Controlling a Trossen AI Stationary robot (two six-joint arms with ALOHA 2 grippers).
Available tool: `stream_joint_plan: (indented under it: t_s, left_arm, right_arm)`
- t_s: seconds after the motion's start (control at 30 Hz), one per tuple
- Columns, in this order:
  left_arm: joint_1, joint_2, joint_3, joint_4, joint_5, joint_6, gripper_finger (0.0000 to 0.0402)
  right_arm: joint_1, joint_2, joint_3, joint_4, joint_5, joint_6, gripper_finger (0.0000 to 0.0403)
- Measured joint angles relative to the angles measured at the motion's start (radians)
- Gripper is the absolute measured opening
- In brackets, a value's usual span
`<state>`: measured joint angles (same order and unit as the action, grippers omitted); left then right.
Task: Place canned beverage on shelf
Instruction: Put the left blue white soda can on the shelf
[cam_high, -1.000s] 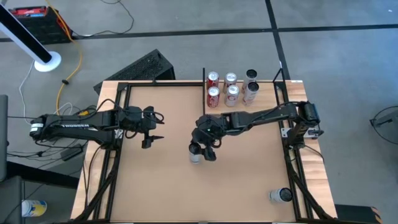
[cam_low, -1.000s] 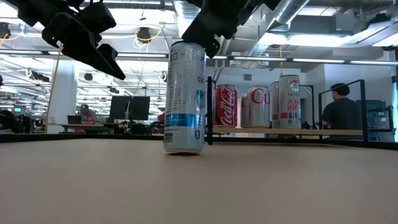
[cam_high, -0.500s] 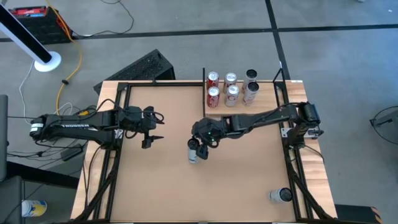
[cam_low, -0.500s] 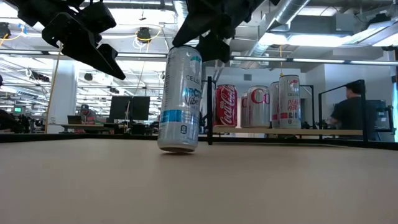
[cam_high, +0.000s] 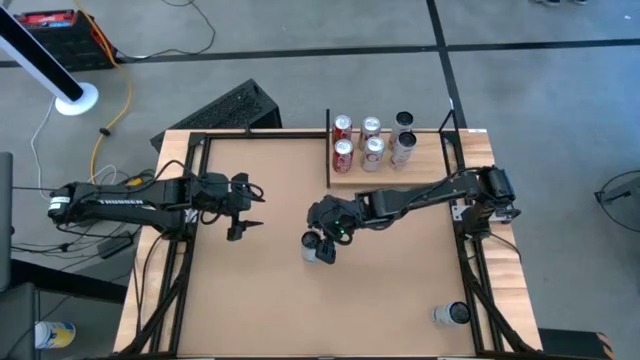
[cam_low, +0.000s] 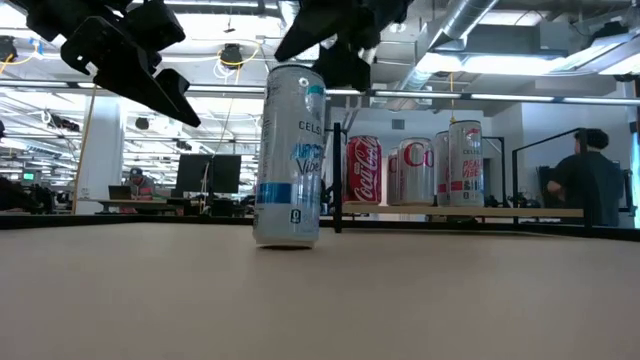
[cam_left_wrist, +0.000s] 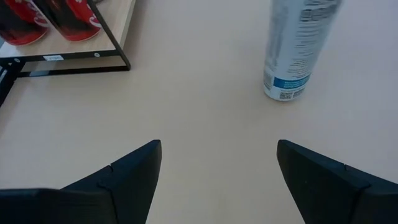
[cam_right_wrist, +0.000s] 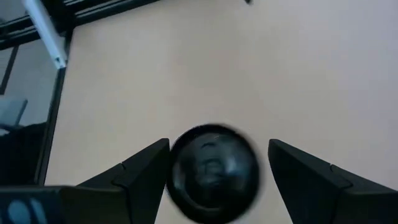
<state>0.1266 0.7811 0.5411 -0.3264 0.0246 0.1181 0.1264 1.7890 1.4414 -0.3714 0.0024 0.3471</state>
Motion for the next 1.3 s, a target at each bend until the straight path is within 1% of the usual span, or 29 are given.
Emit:
stream_joint_plan:
  t_s: [0.23, 0.4, 0.57, 0.67, 0.8, 0.9, 1.0, 1.07, 1.17, 1.3]
  left_arm:
    - [-0.006, 0.0, 0.0, -0.001, 0.0, 0.0, 0.0304]
    - [-0.006, 0.0, 0.0, 0.001, -0.001, 0.015, 0.0304]
    - [-0.006, 0.0, 0.0, 0.003, -0.003, 0.009, 0.0304]
    - [-0.006, 0.0, 0.0, 0.006, -0.004, -0.005, 0.0304]
    - [-0.006, 0.0, 0.0, 0.041, -0.005, -0.044, 0.0304]
    - [-0.006, 0.0, 0.0, 0.048, -0.007, -0.078, 0.0304]
    - [-0.006, 0.0, 0.0, 0.048, -0.011, -0.079, 0.0304]
    - [-0.006, 0.0, 0.0, 0.049, -0.017, -0.075, 0.0304]
    - [-0.007, 0.0, 0.0, 0.06, -0.058, -0.076, 0.0304]
    - [-0.006, 0.0, 0.0, 0.062, -0.088, -0.08, 0.0304]
  right_arm:
    - [0.012, 0.0, 0.073, 0.0, -0.003, -0.113, 0.0297]
    - [-0.005, 0.0, 0.148, -0.035, -0.003, -0.264, 0.0297]
    - [-0.042, 0.0, 0.267, -0.081, -0.006, -0.42, 0.0297]
    - [-0.06, -0.001, 0.326, -0.1, -0.042, -0.532, 0.0297]
    - [-0.067, -0.001, 0.348, -0.095, -0.124, -0.667, 0.0297]
    - [-0.067, -0.001, 0.348, -0.096, -0.132, -0.756, 0.0297]
    - [-0.068, -0.001, 0.348, -0.091, -0.131, -0.839, 0.0297]
    - [-0.069, -0.001, 0.348, -0.078, -0.131, -0.854, 0.0297]
    - [-0.067, -0.001, 0.348, -0.03, -0.131, -0.852, 0.0297]
    - [-0.052, -0.001, 0.348, -0.021, -0.131, -0.738, 0.0297]
